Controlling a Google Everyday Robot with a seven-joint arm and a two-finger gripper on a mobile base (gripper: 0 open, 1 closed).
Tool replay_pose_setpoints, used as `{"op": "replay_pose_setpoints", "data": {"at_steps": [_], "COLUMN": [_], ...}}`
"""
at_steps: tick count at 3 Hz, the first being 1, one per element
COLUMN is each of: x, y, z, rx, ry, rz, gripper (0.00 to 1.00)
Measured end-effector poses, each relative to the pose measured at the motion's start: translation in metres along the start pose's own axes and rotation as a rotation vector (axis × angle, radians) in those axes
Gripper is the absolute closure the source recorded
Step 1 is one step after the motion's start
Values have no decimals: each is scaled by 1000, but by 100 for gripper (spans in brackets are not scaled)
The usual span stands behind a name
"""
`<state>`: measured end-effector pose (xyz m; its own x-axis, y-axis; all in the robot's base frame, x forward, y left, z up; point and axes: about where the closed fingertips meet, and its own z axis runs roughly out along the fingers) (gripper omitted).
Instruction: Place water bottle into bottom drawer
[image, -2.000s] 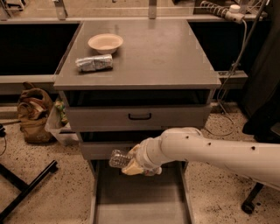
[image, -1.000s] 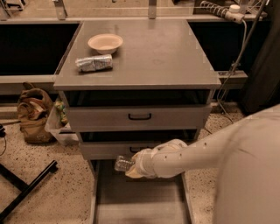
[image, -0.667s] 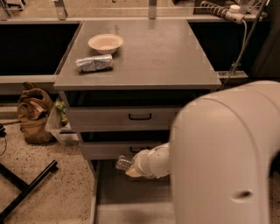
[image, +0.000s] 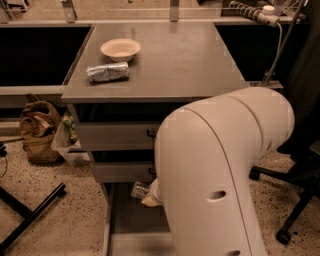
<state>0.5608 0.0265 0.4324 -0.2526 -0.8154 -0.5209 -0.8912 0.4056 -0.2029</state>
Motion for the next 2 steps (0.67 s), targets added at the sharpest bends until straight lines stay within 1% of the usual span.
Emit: {"op": "replay_pose_setpoints", "data": {"at_steps": [1,2], "x": [16,68], "y": [-3,5], "z": [17,57], "rx": [-23,-99], "ry": [-4,35], "rz": [62,195], "gripper": [100,100]}}
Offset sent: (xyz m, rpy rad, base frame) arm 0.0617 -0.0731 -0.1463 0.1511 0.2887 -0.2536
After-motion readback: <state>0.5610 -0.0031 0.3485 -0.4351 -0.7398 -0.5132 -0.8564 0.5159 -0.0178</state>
